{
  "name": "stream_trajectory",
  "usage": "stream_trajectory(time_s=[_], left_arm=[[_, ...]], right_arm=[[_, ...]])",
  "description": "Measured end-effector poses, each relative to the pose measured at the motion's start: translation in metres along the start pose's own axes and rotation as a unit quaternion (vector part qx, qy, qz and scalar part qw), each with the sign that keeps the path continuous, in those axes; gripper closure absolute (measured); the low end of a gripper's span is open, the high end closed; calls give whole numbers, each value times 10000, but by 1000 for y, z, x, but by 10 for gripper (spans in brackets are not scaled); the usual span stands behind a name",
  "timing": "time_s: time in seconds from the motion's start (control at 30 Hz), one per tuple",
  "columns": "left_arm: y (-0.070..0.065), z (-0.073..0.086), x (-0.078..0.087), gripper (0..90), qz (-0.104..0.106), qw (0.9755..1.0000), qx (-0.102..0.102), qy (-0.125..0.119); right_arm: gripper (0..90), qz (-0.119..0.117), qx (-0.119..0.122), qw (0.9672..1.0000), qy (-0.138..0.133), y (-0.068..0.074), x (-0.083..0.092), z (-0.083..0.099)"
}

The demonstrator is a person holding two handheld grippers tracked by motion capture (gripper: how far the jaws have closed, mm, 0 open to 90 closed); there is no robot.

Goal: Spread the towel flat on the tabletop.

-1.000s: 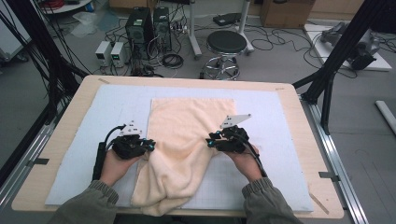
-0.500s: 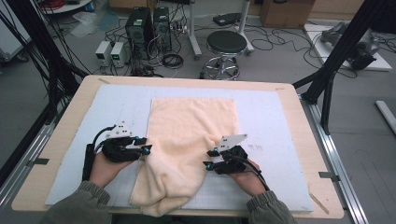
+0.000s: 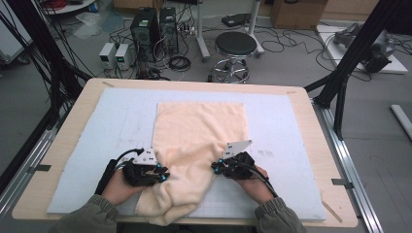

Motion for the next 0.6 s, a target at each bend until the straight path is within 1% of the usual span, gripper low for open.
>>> stream_trajectory(time_s=[0.03,0.1,0.13,0.17,0.23,0.33,0.4,0.47,0.5,0.53,0.6], left_arm=[[-2,-2,2,836,31,10000,30,-53],[-6,-6,7,856,51,9997,4,-233],[-10,-11,11,859,77,9992,-1,-382],[-12,-15,15,862,87,9988,-1,-475],[-18,-21,20,867,171,9981,0,-598],[-28,-31,29,868,269,9973,-146,-661],[-33,-37,37,871,267,9964,-212,-781],[-31,-42,42,873,228,9955,-203,-897],[-27,-43,43,874,160,9957,-186,-893],[-22,-43,43,876,111,9958,-93,-909],[-7,-41,40,894,-96,9964,82,-839]], right_arm=[[861,-10,-1,10000,-41,1,6,0],[863,-10,-25,9997,-227,4,21,-2],[864,20,-27,9997,-262,7,30,-2],[864,53,9,9993,-362,10,40,-3],[865,99,43,9990,-440,14,55,-6],[865,309,196,9981,-486,22,79,-16],[866,427,311,9971,-543,27,94,-27],[866,523,396,9961,-598,27,105,-38],[866,509,418,9960,-596,25,107,-43],[865,504,420,9962,-567,23,105,-48],[865,457,460,9971,-403,14,94,-54]])
Point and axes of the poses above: each handheld gripper's, and its own axes: x roughly backward along the jaws, z roughly out of its underside, y roughly to its left, the point moved 3 cm from there along -x, roughly forward along the jaws, and after that the axes turned 14 degrees about x, right-handed, at the moved point
